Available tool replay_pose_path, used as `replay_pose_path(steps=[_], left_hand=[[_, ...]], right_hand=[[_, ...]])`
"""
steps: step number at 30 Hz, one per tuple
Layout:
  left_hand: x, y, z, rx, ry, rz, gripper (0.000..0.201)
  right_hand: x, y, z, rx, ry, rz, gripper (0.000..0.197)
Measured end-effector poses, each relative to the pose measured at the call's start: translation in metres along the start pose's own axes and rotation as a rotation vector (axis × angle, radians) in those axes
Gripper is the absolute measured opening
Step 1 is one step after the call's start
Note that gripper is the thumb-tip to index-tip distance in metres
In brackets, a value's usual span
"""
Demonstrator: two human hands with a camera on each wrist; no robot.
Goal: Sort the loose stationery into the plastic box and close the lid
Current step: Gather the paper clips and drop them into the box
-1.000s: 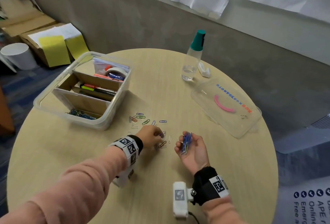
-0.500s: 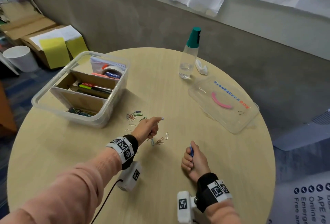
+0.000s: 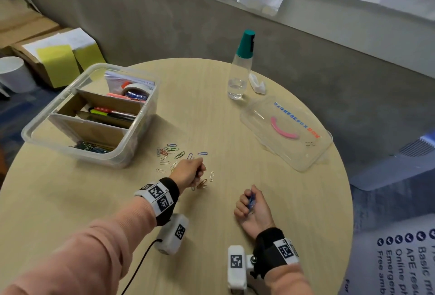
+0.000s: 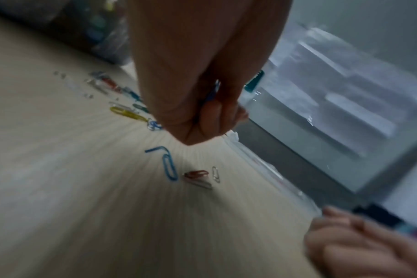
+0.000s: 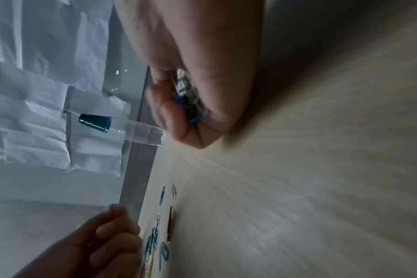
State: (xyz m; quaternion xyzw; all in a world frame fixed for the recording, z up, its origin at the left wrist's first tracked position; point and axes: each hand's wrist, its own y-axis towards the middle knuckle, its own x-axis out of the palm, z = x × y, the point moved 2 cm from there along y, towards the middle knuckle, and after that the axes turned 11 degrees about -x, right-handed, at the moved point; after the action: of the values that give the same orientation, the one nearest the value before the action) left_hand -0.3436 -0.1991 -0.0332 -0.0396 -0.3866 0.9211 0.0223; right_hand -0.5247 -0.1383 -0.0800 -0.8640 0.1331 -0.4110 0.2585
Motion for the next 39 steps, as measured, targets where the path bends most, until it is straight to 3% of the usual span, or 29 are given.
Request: replay_pose_path(steps=[4,8,12,16,18,19,23,24,26,30,33,35,39], left_hand=[[0.002,0.005,-0.008,0.164,0.637,0.194,0.017],[0.003,0.007,-0.016,0.187,0.986,0.257,0.026],[0.011,0.007,-0.012,0.220,1.183,0.227,0.023],[0.022,-0.001,-0.006,0.362,1.497,0.159,0.029],[0.020,-0.004,0.006,0.366,1.461,0.128,0.028],[0.018,-0.005,0.013,0.346,1.313,0.105,0.026],[0.008,-0.004,0.031,0.087,0.098,-0.156,0.029],[0.008,-0.005,0.032,0.027,-0.140,-0.233,0.027],[0.008,-0.005,0.032,-0.048,-0.361,-0.306,0.026],[0.009,0.002,0.029,-0.106,-0.255,-0.273,0.025],[0.013,0.010,0.025,-0.087,-0.060,-0.146,0.025],[0.015,0.014,0.024,-0.005,0.196,-0.031,0.026],[0.020,0.019,0.014,0.174,0.978,0.288,0.030]], right_hand=[[-0.005,0.000,-0.002,0.009,-0.064,-0.023,0.036],[-0.005,-0.003,0.000,-0.014,-0.081,-0.024,0.038],[-0.005,-0.004,0.001,-0.015,-0.107,-0.021,0.039],[-0.004,-0.004,0.002,-0.021,-0.113,-0.028,0.039],[-0.004,-0.004,0.002,-0.024,-0.116,-0.029,0.039],[-0.005,-0.003,0.002,-0.025,-0.117,-0.031,0.038],[-0.005,-0.003,0.003,-0.024,-0.110,-0.029,0.038],[-0.005,-0.002,0.003,-0.022,-0.111,-0.030,0.038],[-0.005,-0.002,0.002,-0.018,-0.113,-0.030,0.038],[-0.004,-0.002,0.002,-0.017,-0.126,-0.025,0.039],[-0.003,-0.001,0.002,-0.014,-0.127,-0.021,0.039],[-0.002,-0.001,0.002,-0.014,-0.135,-0.017,0.038],[0.000,0.000,0.001,-0.011,-0.164,-0.003,0.038]])
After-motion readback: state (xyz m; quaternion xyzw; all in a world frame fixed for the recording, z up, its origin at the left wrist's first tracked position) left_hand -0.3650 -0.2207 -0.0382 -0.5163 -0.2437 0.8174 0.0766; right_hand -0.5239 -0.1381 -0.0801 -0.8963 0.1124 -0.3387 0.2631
